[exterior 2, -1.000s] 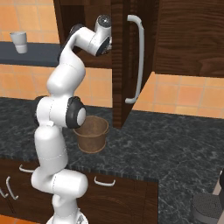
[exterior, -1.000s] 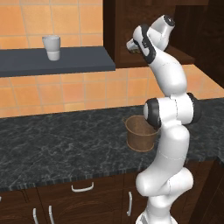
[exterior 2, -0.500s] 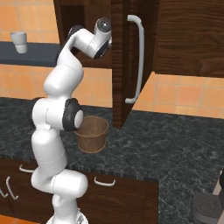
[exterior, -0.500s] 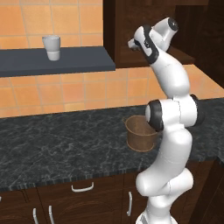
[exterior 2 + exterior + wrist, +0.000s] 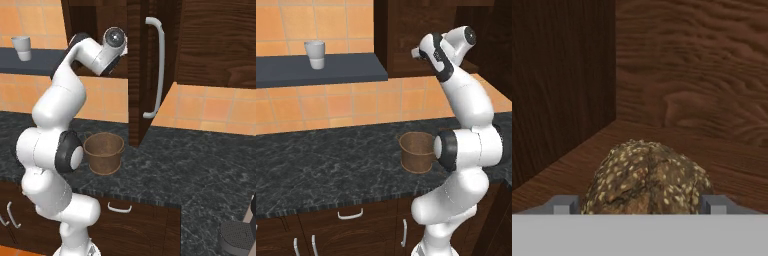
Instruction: Open the cabinet, pick up the bread from the cabinet and place it in the basket. Then move the basket to the dining counter.
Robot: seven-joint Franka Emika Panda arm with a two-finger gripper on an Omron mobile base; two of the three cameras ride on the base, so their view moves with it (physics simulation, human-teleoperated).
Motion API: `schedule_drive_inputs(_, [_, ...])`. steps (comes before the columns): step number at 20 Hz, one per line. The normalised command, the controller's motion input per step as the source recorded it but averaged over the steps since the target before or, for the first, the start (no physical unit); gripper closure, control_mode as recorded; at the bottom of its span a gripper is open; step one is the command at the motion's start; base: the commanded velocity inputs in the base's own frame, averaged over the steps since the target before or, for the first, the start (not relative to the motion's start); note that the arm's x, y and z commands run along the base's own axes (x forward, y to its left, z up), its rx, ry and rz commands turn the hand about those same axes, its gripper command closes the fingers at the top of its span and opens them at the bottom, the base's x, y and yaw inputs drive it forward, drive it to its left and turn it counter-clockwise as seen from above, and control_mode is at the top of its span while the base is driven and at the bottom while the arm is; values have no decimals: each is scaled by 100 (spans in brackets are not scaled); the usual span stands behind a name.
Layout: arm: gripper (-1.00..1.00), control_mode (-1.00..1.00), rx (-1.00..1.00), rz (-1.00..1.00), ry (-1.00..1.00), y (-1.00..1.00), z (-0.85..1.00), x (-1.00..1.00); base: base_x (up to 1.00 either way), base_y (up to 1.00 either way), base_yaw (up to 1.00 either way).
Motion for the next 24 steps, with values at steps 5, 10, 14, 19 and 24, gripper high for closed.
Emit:
schedule_drive_inputs(5, [100,-100,1,0,0,-2,9,-100,0,0,0])
schedule_drive_inputs(10, [100,-100,0,-4,0,0,9,-100,0,0,0])
schedule_drive_inputs(14, [100,-100,0,-9,5,0,16,-100,0,0,0])
schedule_drive_inputs(19, [100,-100,0,-16,10,0,17,-100,0,0,0])
schedule_drive_inputs(24, [100,-100,4,-11,18,0,0,-93,0,0,0])
